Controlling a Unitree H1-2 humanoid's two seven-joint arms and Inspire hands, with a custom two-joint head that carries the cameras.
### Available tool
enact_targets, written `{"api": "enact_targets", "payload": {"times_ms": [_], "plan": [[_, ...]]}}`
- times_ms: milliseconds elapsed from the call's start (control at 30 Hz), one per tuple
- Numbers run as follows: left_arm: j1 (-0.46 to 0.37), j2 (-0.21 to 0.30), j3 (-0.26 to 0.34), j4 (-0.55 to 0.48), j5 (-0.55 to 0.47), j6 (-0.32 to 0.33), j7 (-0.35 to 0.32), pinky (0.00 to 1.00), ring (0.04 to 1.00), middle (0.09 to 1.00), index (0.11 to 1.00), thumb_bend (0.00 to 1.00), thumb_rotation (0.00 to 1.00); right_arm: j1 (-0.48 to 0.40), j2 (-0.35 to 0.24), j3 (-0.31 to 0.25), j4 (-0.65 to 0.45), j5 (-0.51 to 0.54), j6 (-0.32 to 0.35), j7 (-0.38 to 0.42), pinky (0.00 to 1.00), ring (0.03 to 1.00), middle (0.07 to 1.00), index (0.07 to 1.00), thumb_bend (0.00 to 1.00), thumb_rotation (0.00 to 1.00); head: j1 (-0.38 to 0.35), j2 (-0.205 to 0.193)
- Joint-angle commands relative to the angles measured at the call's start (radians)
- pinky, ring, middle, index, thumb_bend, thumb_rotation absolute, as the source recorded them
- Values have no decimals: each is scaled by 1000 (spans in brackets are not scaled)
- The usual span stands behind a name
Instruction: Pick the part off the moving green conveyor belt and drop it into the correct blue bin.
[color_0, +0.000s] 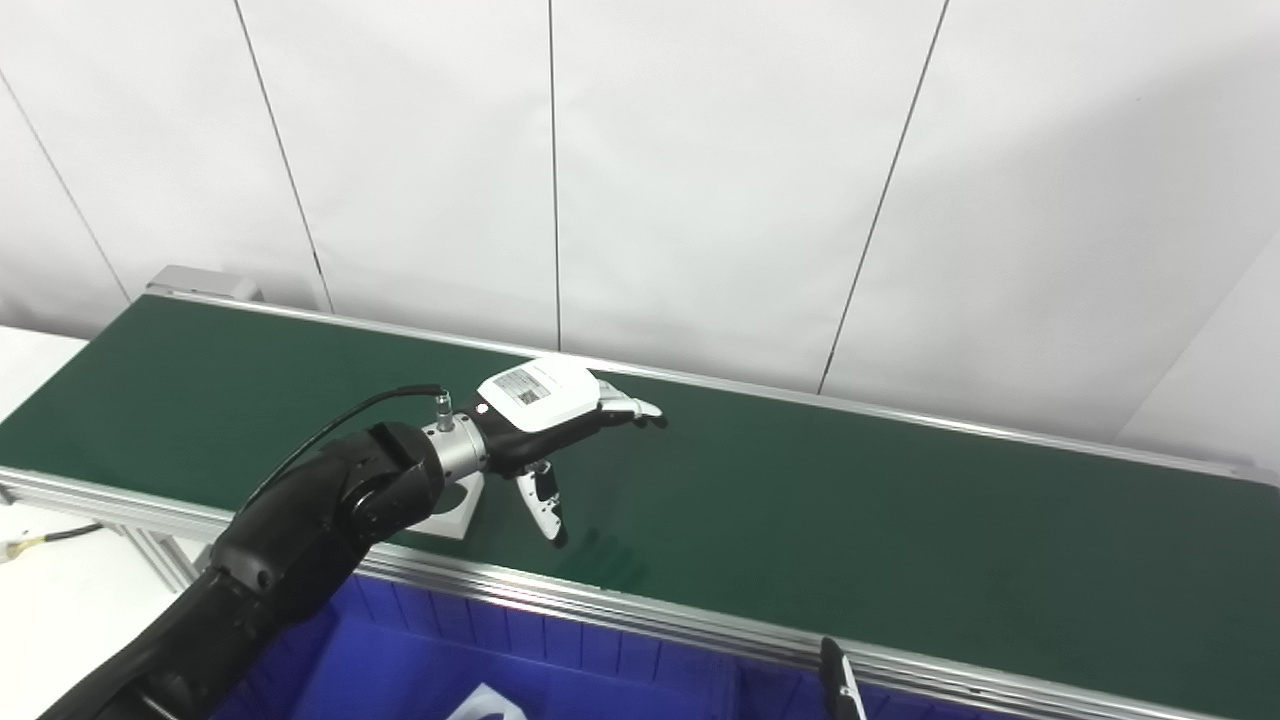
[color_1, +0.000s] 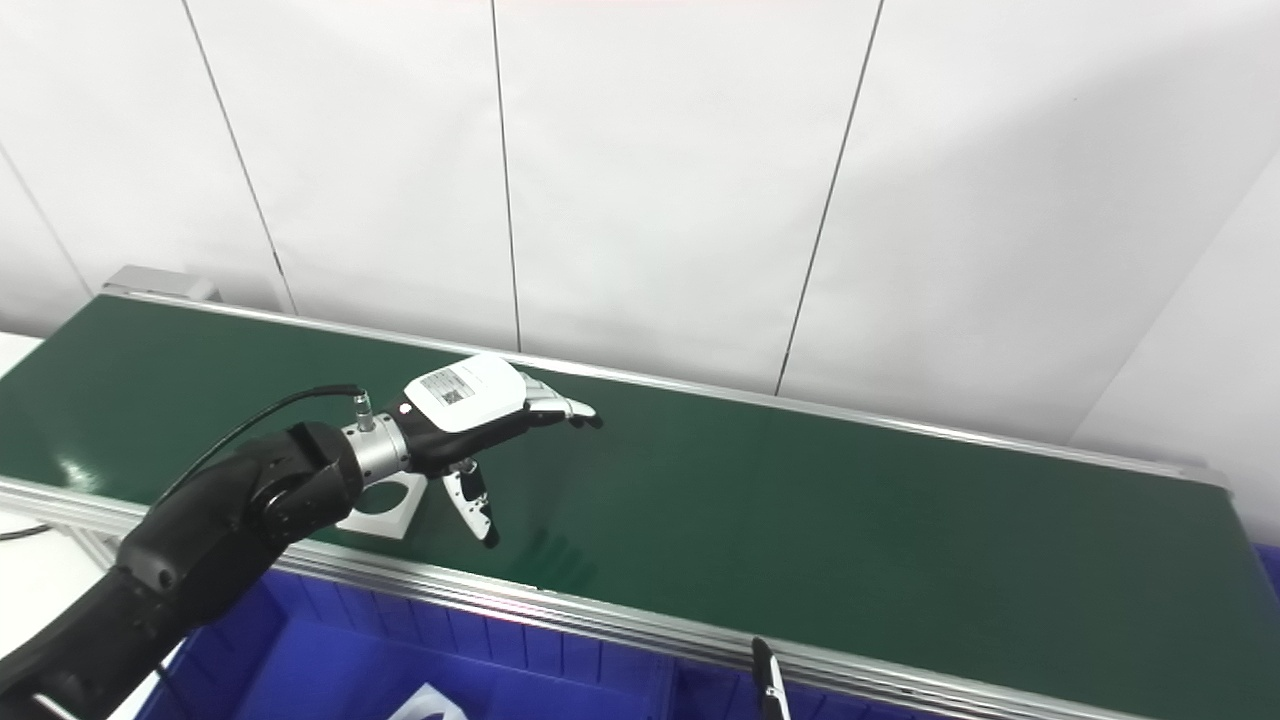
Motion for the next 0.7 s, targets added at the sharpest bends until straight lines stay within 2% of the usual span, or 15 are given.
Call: {"api": "enact_targets", "payload": {"times_ms": [0, 133, 267, 367, 533, 667], "plan": [[-43, 15, 27, -24, -20, 77, -33, 761, 822, 849, 866, 1000, 138, -9, 10, -2, -25, -2, -47, -5, 1000, 1000, 1000, 1000, 934, 1000, 0, 0], [-26, 3, 39, -57, -10, 221, -102, 703, 836, 891, 864, 1000, 133, -10, 10, 0, -22, -5, -47, -5, 1000, 1000, 1000, 1000, 927, 1000, 0, 0], [-8, -13, 40, -94, 15, 348, -132, 737, 854, 922, 885, 1000, 118, -12, 11, -1, -19, -5, -47, -6, 1000, 1000, 1000, 1000, 930, 1000, 2, 4], [-2, -26, 41, -95, 10, 386, -110, 671, 830, 911, 905, 1000, 108, -12, 13, -2, -18, 0, -47, 0, 1000, 1000, 1000, 1000, 930, 1000, 5, 3], [-6, -42, 31, -100, 16, 434, -104, 645, 813, 902, 919, 1000, 118, -14, 17, -1, -12, -2, -47, -2, 1000, 1000, 1000, 1000, 924, 1000, 3, 3], [-11, -56, 13, -90, 23, 464, -116, 715, 832, 912, 926, 1000, 123, -17, 19, 1, -10, -8, -47, -8, 1000, 1000, 999, 1000, 911, 1000, 1, 4]]}}
